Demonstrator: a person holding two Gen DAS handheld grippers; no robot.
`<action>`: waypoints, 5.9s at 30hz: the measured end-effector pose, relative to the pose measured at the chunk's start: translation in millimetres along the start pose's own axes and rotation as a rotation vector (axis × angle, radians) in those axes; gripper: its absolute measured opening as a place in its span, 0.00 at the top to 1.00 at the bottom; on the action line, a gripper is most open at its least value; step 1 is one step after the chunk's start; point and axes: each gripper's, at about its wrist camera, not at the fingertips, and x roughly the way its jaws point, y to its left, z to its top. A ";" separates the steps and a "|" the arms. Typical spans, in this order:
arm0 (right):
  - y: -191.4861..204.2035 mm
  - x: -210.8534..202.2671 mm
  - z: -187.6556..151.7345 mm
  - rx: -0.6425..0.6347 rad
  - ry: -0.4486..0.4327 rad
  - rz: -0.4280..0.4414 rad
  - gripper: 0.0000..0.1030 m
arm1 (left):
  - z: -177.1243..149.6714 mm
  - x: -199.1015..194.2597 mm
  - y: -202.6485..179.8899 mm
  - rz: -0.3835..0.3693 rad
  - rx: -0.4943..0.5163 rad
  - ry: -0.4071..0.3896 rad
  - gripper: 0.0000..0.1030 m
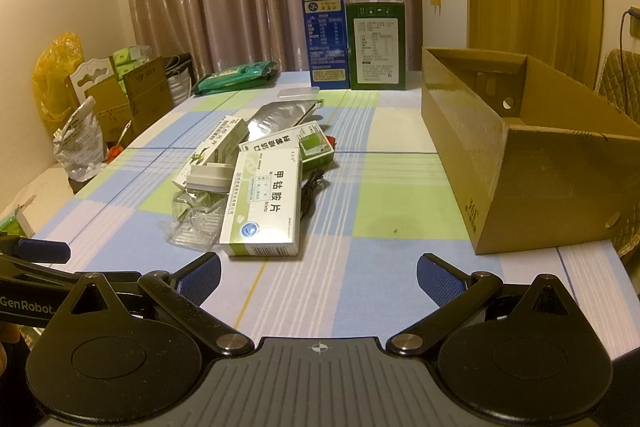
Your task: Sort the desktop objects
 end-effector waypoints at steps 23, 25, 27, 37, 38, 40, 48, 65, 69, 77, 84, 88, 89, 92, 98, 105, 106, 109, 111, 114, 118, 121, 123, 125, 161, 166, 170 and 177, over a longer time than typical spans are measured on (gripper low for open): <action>-2.1 -0.6 -1.5 -0.002 0.003 -0.001 0.02 | 0.6 1.8 -1.6 0.000 -0.005 0.003 0.01; -2.0 0.5 -4.4 -0.002 0.003 -0.002 0.02 | 0.6 1.8 -1.5 -0.001 -0.006 0.004 0.01; -2.2 1.5 -5.4 -0.002 0.004 -0.001 0.02 | 0.5 1.7 -1.7 -0.001 -0.006 0.003 0.01; -2.0 1.8 -5.7 -0.002 0.005 -0.002 0.02 | 2.4 0.9 -0.2 0.001 -0.012 0.001 0.01; -2.1 2.0 -5.9 -0.002 0.005 -0.001 0.02 | 3.4 0.2 0.6 -0.003 -0.016 -0.001 0.01; -1.7 2.3 -5.9 -0.002 0.007 -0.002 0.02 | 5.9 -0.5 1.4 -0.007 -0.019 -0.006 0.01; -2.2 6.4 -1.4 0.011 0.001 -0.004 0.02 | 27.0 2.9 9.1 -0.006 0.003 -0.022 0.01; 13.4 70.8 21.0 -0.028 0.075 0.068 0.12 | 62.7 59.1 44.9 0.051 0.120 -0.065 0.01; 21.9 90.8 25.5 -0.038 0.095 0.088 0.17 | 60.2 71.8 53.2 0.032 0.125 -0.075 0.01; 28.9 123.9 24.1 -0.046 0.136 0.080 0.18 | 53.8 83.3 68.0 0.000 0.051 -0.031 0.01; 33.6 137.7 23.6 -0.051 0.151 0.081 0.20 | 50.1 86.2 73.2 -0.023 0.022 -0.019 0.01; 32.5 138.9 24.2 -0.056 0.149 0.064 0.32 | 51.6 85.6 70.5 -0.049 0.020 -0.041 0.01; 31.3 137.4 23.8 -0.059 0.145 0.054 0.33 | 52.4 86.4 68.3 -0.058 0.025 -0.044 0.01; 23.6 130.2 24.4 -0.044 0.126 0.014 0.33 | 52.2 87.3 60.2 -0.092 0.044 -0.057 0.01; -0.6 116.9 23.9 -0.005 0.108 -0.079 0.33 | 53.1 105.7 37.4 -0.125 0.089 -0.047 0.01; -28.1 116.0 16.4 0.042 0.127 -0.132 0.33 | 54.9 129.7 17.3 -0.085 0.109 -0.047 0.01; -29.9 115.6 15.7 0.043 0.125 -0.131 0.33 | 55.3 132.5 15.6 -0.078 0.109 -0.048 0.01; -34.2 116.1 13.5 0.055 0.132 -0.133 0.33 | 55.5 136.5 12.6 -0.064 0.106 -0.063 0.02; -37.0 117.4 11.4 0.074 0.142 -0.139 0.33 | 55.5 137.5 11.3 -0.057 0.109 -0.076 0.08; -38.6 119.8 11.5 0.085 0.149 -0.133 0.32 | 55.6 140.3 11.0 -0.040 0.113 -0.082 0.15; -38.1 119.2 10.1 0.082 0.148 -0.130 0.22 | 55.2 145.0 15.9 -0.046 0.073 -0.048 0.25; -37.6 119.9 9.6 0.080 0.149 -0.131 0.20 | 54.4 143.4 14.9 -0.042 0.083 -0.053 0.34; -37.8 119.8 9.3 0.083 0.150 -0.132 0.20 | 53.3 140.6 14.6 -0.029 0.069 -0.054 0.38; -38.0 119.6 8.9 0.083 0.152 -0.133 0.20 | 52.0 135.4 13.6 -0.032 0.074 -0.047 0.40; -33.6 115.7 19.8 0.092 0.097 -0.151 0.34 | 52.1 112.6 -1.8 -0.043 0.134 -0.073 0.40; -29.7 99.6 29.1 0.077 0.052 -0.146 0.34 | 61.9 95.8 -7.9 -0.053 0.133 -0.101 0.40; -27.1 81.6 40.2 0.049 -0.001 -0.148 0.34 | 70.2 83.2 -17.0 -0.069 0.146 -0.121 0.40; -42.2 43.4 71.8 0.069 -0.094 -0.195 0.34 | 96.9 58.4 -50.5 -0.124 0.177 -0.187 0.40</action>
